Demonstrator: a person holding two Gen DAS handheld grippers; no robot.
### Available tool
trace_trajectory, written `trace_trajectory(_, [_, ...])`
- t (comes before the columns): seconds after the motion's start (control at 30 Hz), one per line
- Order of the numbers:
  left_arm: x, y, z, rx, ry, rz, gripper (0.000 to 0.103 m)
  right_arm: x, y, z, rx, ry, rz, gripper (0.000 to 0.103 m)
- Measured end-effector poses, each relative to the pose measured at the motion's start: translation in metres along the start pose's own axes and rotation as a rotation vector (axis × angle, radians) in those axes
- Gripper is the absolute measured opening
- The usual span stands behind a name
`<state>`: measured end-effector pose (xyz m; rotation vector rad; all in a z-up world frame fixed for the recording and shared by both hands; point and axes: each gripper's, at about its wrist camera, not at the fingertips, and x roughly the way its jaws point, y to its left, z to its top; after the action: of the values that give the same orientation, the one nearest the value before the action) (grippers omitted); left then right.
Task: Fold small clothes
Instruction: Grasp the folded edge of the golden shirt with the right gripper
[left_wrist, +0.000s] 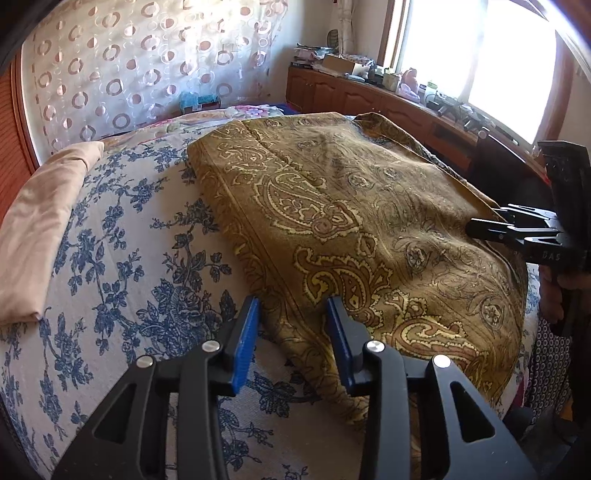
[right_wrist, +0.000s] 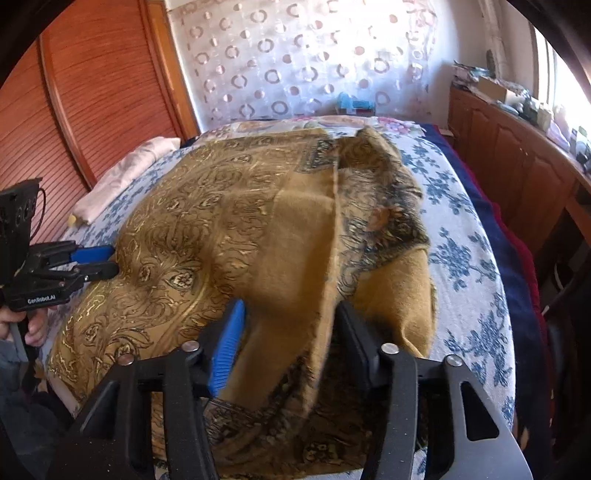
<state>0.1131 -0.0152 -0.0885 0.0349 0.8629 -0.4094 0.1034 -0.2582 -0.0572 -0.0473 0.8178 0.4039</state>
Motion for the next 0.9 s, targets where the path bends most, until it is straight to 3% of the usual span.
trace_trajectory(0.2, [-0.003,0.000,-0.002,-0.002,-0.004,0.003,0.038,-0.004,0.005,0.006,-0.007,-0.039,-0.010,0.036])
trace_trajectory(0.37, [-0.003,0.001,-0.002,-0.010,-0.005,-0.006,0.038,-0.012,0.010,0.007,-0.034,-0.083,-0.011,0.034])
trace_trajectory(0.47, [-0.004,0.002,-0.003,-0.012,-0.005,-0.008,0.038,-0.015,0.011,0.008,-0.042,-0.104,0.009,0.026])
trace_trajectory(0.53, [-0.004,0.002,-0.003,-0.013,-0.005,-0.009,0.038,-0.016,0.012,0.010,-0.053,-0.108,0.011,0.015])
trace_trajectory(0.67, [-0.004,0.002,-0.003,-0.012,-0.005,-0.009,0.038,-0.018,0.026,0.011,-0.127,-0.124,-0.028,0.013])
trace_trajectory(0.9, [-0.004,0.003,-0.002,-0.017,-0.006,-0.016,0.038,-0.004,0.031,0.008,-0.127,-0.063,0.040,0.007])
